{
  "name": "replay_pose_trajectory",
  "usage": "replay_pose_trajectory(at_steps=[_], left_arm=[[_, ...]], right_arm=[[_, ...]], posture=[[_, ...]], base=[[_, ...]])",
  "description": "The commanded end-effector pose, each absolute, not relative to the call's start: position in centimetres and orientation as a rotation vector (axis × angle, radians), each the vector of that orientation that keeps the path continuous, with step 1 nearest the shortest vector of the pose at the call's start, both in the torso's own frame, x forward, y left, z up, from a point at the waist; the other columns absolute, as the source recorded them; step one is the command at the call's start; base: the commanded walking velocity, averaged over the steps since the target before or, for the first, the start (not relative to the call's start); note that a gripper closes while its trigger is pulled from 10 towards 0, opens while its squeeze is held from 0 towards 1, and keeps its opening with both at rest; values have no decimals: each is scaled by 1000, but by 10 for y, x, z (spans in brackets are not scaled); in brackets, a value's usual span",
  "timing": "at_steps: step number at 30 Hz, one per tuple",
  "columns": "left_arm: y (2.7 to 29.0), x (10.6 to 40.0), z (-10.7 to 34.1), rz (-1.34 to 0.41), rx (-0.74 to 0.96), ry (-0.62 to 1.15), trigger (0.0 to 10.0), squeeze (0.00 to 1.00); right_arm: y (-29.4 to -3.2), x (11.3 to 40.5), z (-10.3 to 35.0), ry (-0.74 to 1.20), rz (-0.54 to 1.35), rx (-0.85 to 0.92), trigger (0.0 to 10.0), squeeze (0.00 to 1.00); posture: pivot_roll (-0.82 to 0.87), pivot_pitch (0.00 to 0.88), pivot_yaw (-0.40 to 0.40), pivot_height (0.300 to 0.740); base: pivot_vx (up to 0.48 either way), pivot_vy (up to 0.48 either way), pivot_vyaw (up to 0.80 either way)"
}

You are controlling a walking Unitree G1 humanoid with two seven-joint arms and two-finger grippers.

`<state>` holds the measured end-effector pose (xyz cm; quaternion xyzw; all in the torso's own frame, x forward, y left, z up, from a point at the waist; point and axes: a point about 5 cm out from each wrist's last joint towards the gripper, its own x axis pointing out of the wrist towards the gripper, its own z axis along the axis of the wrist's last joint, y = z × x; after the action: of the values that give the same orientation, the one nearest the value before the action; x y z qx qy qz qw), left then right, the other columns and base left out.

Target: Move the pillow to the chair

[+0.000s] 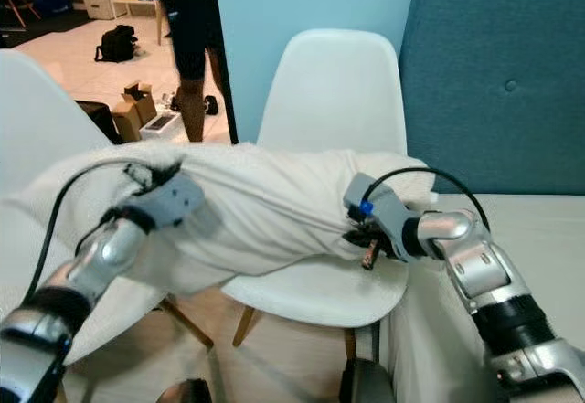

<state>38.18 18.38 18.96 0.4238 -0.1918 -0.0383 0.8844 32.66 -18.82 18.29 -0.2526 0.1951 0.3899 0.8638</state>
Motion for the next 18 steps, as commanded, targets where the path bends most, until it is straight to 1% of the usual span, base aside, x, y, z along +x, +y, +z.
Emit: replay_pose_trajectory(at_steps=[1,2,3,4,5,7,8,9,10,11,12,13,16,18], left_arm=[[164,391,215,-127,850,-468,10000,0],[164,391,215,-127,850,-468,10000,0],[139,393,222,-223,821,-508,10000,0],[122,392,227,-290,802,-536,10000,0],[111,392,230,-339,787,-556,10000,0],[111,392,230,-339,787,-556,10000,0],[97,390,232,-395,771,-578,10000,0],[71,383,229,-518,716,-608,10000,0],[53,376,228,-605,675,-632,10000,0],[53,376,228,-605,675,-632,10000,0],[22,360,226,-768,569,-675,10000,0],[22,360,226,-768,569,-675,10000,0],[8,348,226,-869,460,-689,10000,0],[7,346,226,-892,428,-686,10000,0]], right_arm=[[-189,324,177,441,766,-450,0,0],[-189,324,177,441,766,-450,0,0],[-186,325,177,434,747,-408,0,0],[-185,325,176,429,735,-379,0,0],[-183,324,176,428,724,-360,0,0],[-183,324,176,428,724,-360,0,0],[-182,323,176,427,710,-334,0,0],[-178,323,175,423,681,-298,0,0],[-175,322,174,420,661,-273,0,0],[-175,322,174,420,661,-273,0,0],[-170,323,173,405,611,-235,0,0],[-170,323,173,405,611,-235,0,0],[-169,325,175,386,576,-220,0,0],[-169,325,177,383,567,-215,0,0]], posture=[[-48,28,-30,537],[-48,28,-30,537],[-61,36,-21,537],[-67,40,-18,537],[-75,46,-13,537],[-75,46,-13,537],[-77,49,-13,537],[-83,68,-13,537],[-83,70,-13,537],[-83,70,-13,537],[-85,83,-13,537],[-85,83,-13,537],[-84,92,-15,537],[-84,92,-15,537]], base=[[0,0,0],[0,0,0],[0,0,0],[0,0,0],[0,0,0],[0,0,0],[0,0,0],[0,0,0],[0,0,0],[0,0,0],[0,0,0],[0,0,0],[0,0,0],[0,0,0]])
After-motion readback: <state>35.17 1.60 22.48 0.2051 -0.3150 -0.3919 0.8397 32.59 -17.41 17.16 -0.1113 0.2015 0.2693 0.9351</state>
